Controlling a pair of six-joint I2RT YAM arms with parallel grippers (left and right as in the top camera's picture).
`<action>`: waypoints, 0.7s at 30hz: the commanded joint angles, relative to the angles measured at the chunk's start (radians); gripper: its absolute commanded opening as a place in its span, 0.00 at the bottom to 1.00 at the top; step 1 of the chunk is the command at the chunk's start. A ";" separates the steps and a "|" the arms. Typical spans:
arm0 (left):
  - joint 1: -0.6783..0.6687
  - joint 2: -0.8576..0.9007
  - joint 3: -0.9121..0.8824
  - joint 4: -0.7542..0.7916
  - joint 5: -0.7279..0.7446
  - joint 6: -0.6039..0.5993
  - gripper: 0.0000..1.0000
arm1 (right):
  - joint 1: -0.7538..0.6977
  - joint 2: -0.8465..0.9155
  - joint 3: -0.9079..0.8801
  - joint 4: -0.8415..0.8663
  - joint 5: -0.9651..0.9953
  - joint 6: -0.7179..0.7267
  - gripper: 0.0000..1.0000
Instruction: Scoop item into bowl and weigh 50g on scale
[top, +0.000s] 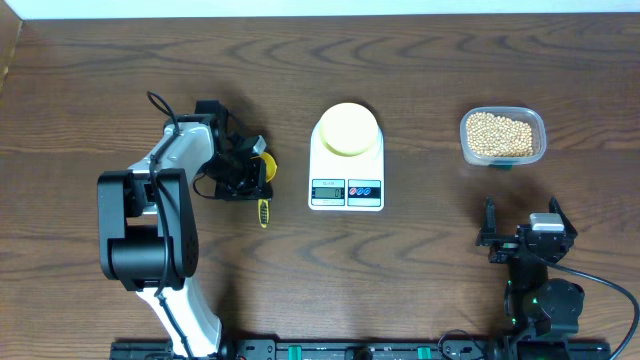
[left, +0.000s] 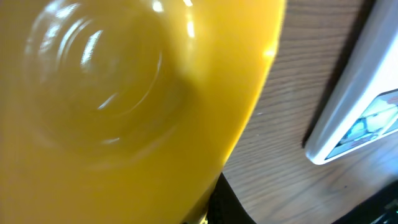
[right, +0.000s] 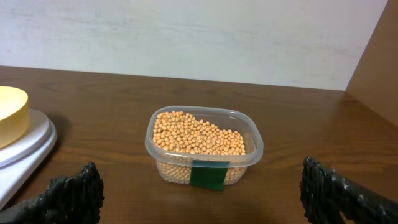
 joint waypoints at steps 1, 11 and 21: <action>-0.001 -0.006 -0.014 -0.014 0.010 -0.005 0.08 | -0.006 -0.006 -0.004 -0.001 -0.002 0.005 0.99; -0.001 -0.113 -0.010 -0.045 0.106 -0.031 0.07 | -0.006 -0.006 -0.004 -0.001 -0.002 0.005 0.99; -0.001 -0.356 -0.010 -0.064 0.346 -0.182 0.07 | -0.006 -0.006 -0.004 -0.001 -0.002 0.005 0.99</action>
